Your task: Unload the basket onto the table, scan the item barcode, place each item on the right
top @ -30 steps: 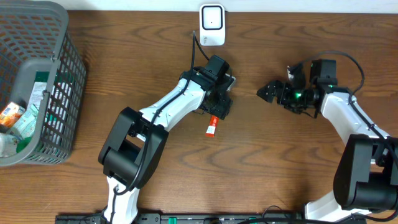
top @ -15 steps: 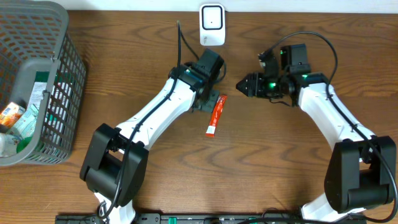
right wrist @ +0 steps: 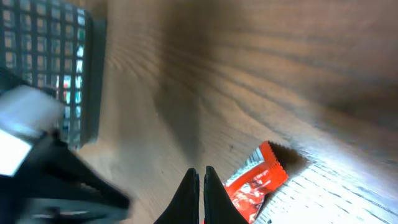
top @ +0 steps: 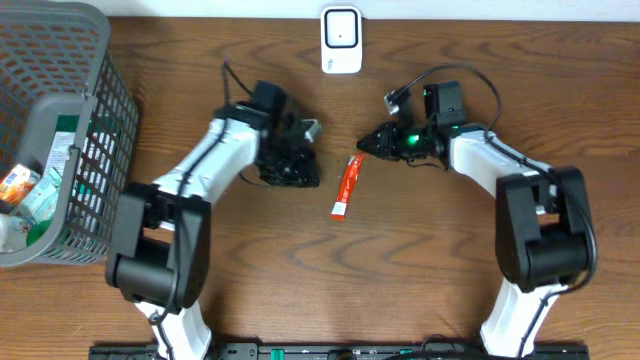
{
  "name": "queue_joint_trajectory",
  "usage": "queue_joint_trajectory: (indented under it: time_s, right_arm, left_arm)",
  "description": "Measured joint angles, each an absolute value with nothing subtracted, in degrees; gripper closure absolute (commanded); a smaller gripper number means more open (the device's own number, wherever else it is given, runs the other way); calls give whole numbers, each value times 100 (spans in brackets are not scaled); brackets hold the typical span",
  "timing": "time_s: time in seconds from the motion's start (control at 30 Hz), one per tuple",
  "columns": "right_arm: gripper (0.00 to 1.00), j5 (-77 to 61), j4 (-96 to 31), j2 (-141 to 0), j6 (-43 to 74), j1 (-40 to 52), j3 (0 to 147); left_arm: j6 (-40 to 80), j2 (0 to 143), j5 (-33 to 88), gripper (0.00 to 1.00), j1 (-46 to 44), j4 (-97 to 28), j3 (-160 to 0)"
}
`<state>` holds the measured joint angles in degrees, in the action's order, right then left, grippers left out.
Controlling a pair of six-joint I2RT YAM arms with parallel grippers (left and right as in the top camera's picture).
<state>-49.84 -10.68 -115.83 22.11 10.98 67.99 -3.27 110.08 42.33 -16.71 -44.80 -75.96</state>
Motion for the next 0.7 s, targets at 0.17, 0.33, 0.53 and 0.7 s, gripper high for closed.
queue_joint_trajectory:
  time_s: [0.17, 0.33, 0.53, 0.7]
  right_arm:
    - [99, -5443, -655, -12077, 2213, 1098, 6764]
    - [99, -5911, -484, -12189, 2213, 1100, 6755]
    - [99, -6071, -679, -12189, 2193, 1170, 6753]
    - [99, -6020, -714, -12189, 2191, 1363, 6753]
  left_arm:
    - [-1116, 11008, 5570, 93, -1496, -4388, -7472]
    - [-1459, 11048, 6075, 93, -1723, -3857, -7030]
    - [-1564, 11354, 6257, 93, -1844, -3461, -6783]
    - [-1623, 11609, 6283, 93, -1861, -3013, -6783]
